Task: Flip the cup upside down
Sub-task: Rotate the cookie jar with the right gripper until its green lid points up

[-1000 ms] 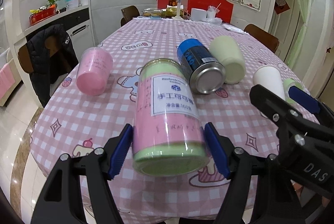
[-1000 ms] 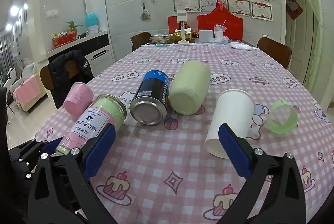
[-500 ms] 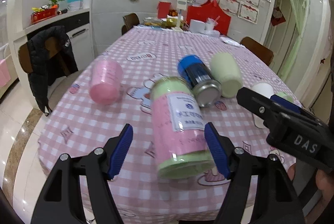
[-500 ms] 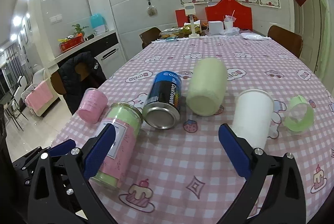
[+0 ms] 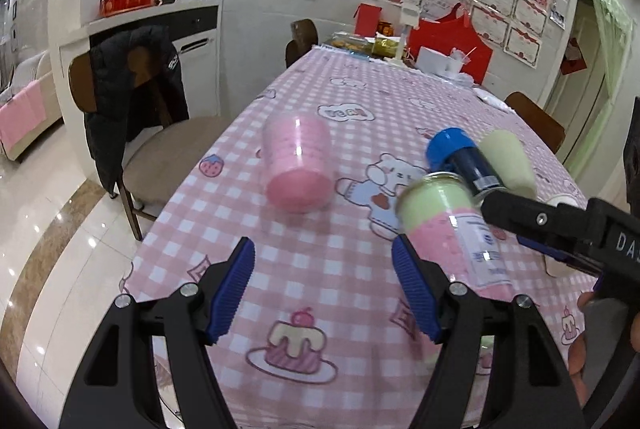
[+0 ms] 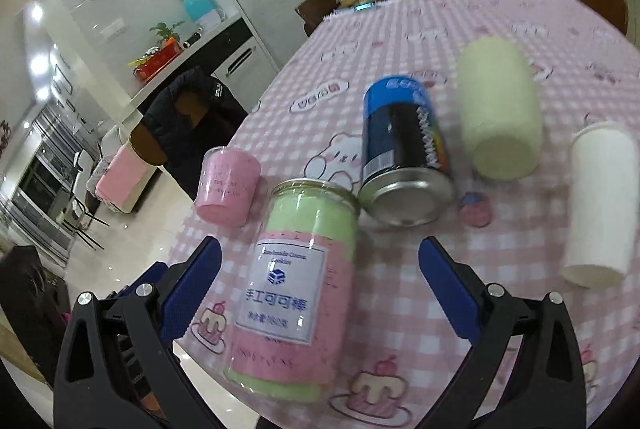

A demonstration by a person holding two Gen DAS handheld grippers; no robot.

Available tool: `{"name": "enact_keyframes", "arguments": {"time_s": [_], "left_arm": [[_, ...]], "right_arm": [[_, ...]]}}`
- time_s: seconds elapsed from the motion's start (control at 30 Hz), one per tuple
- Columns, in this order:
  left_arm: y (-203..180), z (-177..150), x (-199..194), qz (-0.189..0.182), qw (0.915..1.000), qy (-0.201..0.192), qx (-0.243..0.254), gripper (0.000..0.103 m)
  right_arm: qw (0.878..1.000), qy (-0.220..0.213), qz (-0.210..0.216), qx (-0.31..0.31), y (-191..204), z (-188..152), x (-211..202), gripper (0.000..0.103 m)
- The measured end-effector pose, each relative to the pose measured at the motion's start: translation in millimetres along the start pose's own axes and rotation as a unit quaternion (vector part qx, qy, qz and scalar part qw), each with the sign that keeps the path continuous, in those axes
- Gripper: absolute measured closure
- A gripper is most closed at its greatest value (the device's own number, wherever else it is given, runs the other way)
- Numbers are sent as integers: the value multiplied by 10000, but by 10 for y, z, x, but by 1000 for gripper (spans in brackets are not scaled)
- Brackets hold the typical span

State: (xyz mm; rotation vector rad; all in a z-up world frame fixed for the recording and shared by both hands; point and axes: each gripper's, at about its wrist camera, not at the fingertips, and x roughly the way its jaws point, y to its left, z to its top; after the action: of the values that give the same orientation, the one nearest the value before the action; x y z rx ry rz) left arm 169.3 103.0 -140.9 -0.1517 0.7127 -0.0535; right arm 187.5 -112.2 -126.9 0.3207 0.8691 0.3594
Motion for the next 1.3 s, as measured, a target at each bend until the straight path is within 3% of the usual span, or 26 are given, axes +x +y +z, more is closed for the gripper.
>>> {"name": "enact_keyframes", "arguments": {"time_s": [0.3, 0.57, 0.7, 0.77, 1.03, 1.3], "left_arm": [[122, 63, 184, -61, 9999, 42, -100, 33], [149, 81, 272, -6, 9999, 83, -120, 33], [153, 84, 277, -27, 9999, 86, -132, 33], [150, 85, 276, -20, 9999, 66, -135, 33], [109, 89, 150, -88, 9998, -84, -159, 33], [97, 129, -26, -130, 9992, -305, -212, 33]], "right_arm": [[9992, 390, 1, 96, 30, 115, 272, 9], [9974, 696, 90, 130, 9, 173, 438, 21], [9966, 808, 116, 115, -8, 172, 468, 35], [9966, 813, 129, 64, -1, 156, 446, 34], [9982, 358, 116, -468, 176, 188, 196, 35], [9918, -366, -278, -1193, 453, 241, -28, 35]]}}
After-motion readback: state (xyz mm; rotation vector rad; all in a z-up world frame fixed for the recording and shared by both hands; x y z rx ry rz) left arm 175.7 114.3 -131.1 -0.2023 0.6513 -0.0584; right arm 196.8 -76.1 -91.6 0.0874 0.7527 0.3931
